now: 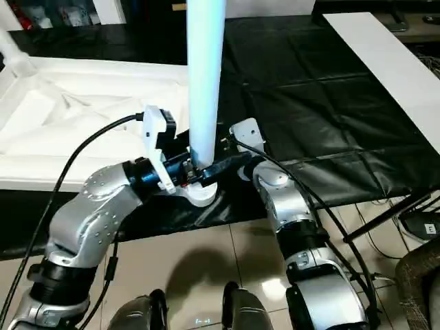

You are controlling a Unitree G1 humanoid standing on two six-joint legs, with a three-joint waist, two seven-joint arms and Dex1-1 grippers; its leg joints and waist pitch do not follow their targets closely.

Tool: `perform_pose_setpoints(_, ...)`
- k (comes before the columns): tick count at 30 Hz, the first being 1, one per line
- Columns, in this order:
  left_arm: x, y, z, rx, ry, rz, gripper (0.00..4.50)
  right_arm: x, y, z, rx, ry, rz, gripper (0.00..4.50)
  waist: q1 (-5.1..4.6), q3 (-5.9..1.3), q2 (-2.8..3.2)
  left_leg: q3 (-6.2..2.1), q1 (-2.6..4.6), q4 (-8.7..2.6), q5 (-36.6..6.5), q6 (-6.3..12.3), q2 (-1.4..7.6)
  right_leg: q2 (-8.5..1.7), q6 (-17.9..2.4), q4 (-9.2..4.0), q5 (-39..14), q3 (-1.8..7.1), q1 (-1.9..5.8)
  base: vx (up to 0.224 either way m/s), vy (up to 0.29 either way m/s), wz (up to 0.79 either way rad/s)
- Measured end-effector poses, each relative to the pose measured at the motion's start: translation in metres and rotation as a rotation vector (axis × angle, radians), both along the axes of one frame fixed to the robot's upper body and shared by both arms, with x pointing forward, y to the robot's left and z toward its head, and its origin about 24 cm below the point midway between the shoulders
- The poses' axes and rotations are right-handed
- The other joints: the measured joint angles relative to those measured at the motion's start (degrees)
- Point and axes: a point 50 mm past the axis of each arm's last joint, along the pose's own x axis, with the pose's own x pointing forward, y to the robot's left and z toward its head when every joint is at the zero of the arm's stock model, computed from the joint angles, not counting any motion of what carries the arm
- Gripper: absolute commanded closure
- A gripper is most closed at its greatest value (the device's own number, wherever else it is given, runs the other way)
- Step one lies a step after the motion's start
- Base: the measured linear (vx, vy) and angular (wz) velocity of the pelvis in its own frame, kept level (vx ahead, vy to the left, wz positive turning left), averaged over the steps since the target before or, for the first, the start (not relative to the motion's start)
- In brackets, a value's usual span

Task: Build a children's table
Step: Rotate table base

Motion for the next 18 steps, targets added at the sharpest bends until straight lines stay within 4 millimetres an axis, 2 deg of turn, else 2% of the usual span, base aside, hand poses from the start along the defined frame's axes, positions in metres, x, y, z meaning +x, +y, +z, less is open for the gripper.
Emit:
perform_pose_setpoints(3, 0.005, 0.017, -0.004, 0.091, -0.007, -0.021, 0.04, -0.003, -0.009, 0.005, 0.034, -0.012, 0.066, 0.00, 0.15, 0.00, 0.00, -0.01, 0.04, 0.10, 0.0, 0.00, 0.02, 0.00, 0.0, 0.30, 0.0, 0.01, -0.04, 0.000, 0.000, 0.00)
perform_pose_setpoints(7, 0.012, 0.049, -0.016, 0.236, 0.010, -0.072, 0.04, -0.010, -0.025, 0.017, 0.034, -0.077, 0.131, 0.00, 1.00, -0.02, 0.05, -0.05, 0.07, 0.26, 0.0, -0.01, 0.03, -0.02, 0.1, 0.57, -0.1, 0.02, -0.04, 0.000, 0.000, 0.00)
perform_pose_setpoints(8, 0.014, 0.059, -0.021, 0.279, 0.025, -0.075, 0.32, -0.012, -0.033, 0.021, 0.036, -0.093, 0.138, 0.00, 1.33, -0.03, 0.05, -0.05, 0.10, 0.34, 0.0, -0.01, 0.03, -0.03, 0.1, 0.61, -0.1, 0.03, -0.01, 0.000, 0.000, 0.00)
perform_pose_setpoints(10, 0.018, 0.070, -0.026, 0.351, 0.024, -0.088, 0.39, -0.015, -0.041, 0.026, 0.031, -0.115, 0.151, 0.00, 1.83, -0.03, 0.05, -0.05, 0.10, 0.46, 0.0, -0.02, 0.03, -0.05, 0.3, 0.62, -0.2, 0.05, 0.04, 0.000, 0.000, 0.00)
perform_pose_setpoints(13, 0.024, 0.077, -0.031, 0.452, 0.006, -0.123, 0.64, -0.022, -0.047, 0.030, 0.023, -0.128, 0.206, 0.00, 2.30, -0.03, 0.05, -0.06, 0.10, 0.68, 0.0, -0.02, 0.03, -0.08, 0.3, 0.67, -0.2, 0.10, 0.13, 0.000, 0.000, 0.00)
perform_pose_setpoints(18, 0.037, 0.091, -0.045, 0.610, 0.025, -0.162, 0.96, -0.045, -0.064, 0.035, 0.000, -0.066, 0.374, 0.00, 3.09, -0.04, 0.06, -0.04, 0.07, 0.89, 0.0, -0.01, -0.02, -0.12, 0.4, 0.65, -0.2, 0.21, 0.21, 0.000, 0.000, 0.00)
